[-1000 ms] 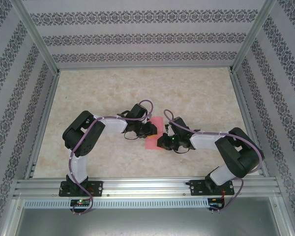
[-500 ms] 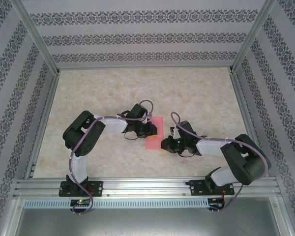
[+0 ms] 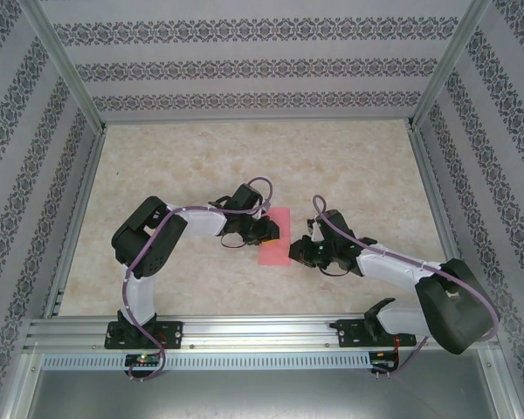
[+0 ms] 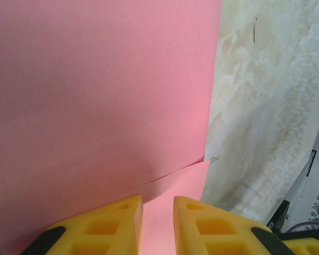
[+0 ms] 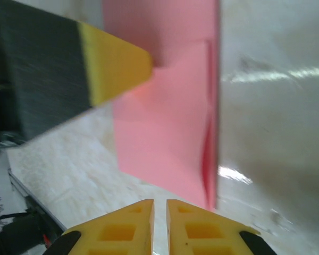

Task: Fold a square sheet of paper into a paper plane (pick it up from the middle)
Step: Fold the triangle a second time at the center of the table.

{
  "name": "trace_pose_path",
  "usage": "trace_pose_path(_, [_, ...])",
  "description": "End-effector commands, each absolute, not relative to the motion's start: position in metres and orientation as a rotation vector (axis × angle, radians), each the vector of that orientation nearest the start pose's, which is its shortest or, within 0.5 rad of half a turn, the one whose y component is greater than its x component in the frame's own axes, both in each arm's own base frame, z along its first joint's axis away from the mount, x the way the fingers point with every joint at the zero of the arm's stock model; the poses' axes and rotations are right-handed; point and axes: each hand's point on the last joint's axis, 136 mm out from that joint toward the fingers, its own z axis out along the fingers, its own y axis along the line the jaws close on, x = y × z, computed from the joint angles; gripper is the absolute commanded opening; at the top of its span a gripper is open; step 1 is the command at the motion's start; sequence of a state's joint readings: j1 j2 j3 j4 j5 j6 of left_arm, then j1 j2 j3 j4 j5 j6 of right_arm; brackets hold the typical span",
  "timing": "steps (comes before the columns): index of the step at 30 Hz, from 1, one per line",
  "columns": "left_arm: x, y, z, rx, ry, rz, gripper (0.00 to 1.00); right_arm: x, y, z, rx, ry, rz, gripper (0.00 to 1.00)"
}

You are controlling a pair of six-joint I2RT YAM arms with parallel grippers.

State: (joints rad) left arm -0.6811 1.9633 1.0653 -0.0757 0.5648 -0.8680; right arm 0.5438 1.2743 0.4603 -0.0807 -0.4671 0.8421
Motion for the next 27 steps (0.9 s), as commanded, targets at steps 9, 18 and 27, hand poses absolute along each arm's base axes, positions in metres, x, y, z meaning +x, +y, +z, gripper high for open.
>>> trace_pose_path(9, [0.27, -0.324, -0.027, -0.071, 3.025, -0.993, 0.25, 0.235, 0.254, 0.028, 0.191, 2.734, 1.148, 0.15])
trace_pose_path(18, [0.278, -0.331, -0.004, 0.014, 2.984, -1.014, 0.27, 0.204, 0.228, -0.027, 0.311, 2.871, 1.018, 0.1])
trace_pose_path(27, [0.297, -0.338, 0.043, 0.126, 2.902, -0.982, 0.31, 0.197, 0.227, -0.016, 0.269, 2.87, 1.019, 0.12])
